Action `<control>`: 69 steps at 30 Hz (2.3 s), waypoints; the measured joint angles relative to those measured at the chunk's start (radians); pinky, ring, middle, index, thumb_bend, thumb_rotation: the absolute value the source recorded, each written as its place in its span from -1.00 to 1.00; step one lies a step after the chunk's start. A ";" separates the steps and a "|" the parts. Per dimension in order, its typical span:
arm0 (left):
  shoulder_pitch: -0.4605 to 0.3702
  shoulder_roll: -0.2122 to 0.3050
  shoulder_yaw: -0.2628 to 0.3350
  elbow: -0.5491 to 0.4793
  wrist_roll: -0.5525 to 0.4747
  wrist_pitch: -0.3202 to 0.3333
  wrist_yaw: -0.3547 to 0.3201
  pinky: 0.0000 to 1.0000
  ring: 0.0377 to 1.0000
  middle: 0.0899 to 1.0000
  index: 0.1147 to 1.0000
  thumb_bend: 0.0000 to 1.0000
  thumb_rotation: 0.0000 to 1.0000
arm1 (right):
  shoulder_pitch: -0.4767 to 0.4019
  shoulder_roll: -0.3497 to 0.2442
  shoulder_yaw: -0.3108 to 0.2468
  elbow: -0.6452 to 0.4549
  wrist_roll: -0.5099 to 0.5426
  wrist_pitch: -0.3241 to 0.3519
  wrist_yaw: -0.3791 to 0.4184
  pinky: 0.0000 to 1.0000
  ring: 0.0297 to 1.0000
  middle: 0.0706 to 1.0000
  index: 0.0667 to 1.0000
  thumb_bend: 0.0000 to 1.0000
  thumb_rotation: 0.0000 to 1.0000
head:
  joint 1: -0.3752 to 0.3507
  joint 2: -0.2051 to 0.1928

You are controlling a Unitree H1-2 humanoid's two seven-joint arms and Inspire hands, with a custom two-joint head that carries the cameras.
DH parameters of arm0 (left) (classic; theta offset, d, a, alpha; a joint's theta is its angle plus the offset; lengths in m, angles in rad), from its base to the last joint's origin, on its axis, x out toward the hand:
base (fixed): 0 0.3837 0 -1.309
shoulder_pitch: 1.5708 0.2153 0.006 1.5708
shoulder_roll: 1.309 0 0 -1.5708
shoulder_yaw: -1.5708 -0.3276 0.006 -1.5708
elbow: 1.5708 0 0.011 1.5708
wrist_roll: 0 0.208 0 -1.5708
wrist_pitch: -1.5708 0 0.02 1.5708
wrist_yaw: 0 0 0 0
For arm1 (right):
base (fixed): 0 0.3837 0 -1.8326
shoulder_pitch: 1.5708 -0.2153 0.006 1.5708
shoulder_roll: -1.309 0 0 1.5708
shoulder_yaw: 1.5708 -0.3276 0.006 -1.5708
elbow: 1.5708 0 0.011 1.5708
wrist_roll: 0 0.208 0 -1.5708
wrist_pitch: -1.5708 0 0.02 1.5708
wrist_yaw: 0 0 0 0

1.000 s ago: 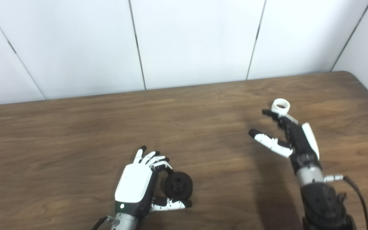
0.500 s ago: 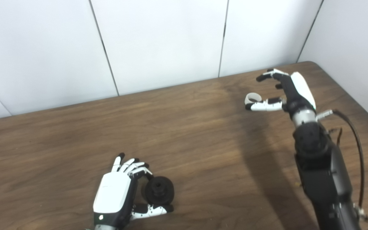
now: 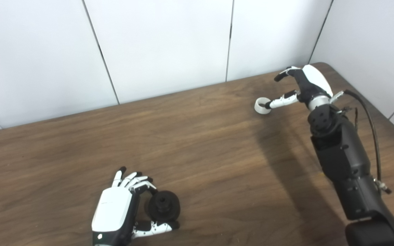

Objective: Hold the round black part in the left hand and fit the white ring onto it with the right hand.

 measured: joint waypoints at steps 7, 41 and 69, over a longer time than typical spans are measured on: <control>0.003 0.000 0.003 -0.009 0.000 0.001 -0.012 1.00 0.71 0.45 -0.16 0.05 -0.89 | -0.058 -0.025 0.043 0.093 -0.051 -0.001 0.082 1.00 0.96 0.83 0.36 0.80 -0.58 | 0.008 0.003; 0.011 -0.004 0.017 -0.023 -0.001 0.004 -0.033 1.00 0.71 0.44 -0.16 0.05 -0.89 | -0.107 0.044 0.053 0.242 -0.138 -0.001 0.100 1.00 0.98 0.84 0.38 0.69 -0.54 | 0.028 0.014; 0.011 -0.004 0.018 -0.023 0.000 0.004 -0.034 1.00 0.71 0.45 -0.16 0.05 -0.89 | -0.096 0.035 0.090 0.226 -0.100 -0.001 0.079 1.00 0.97 0.81 0.28 0.70 -0.55 | 0.025 0.014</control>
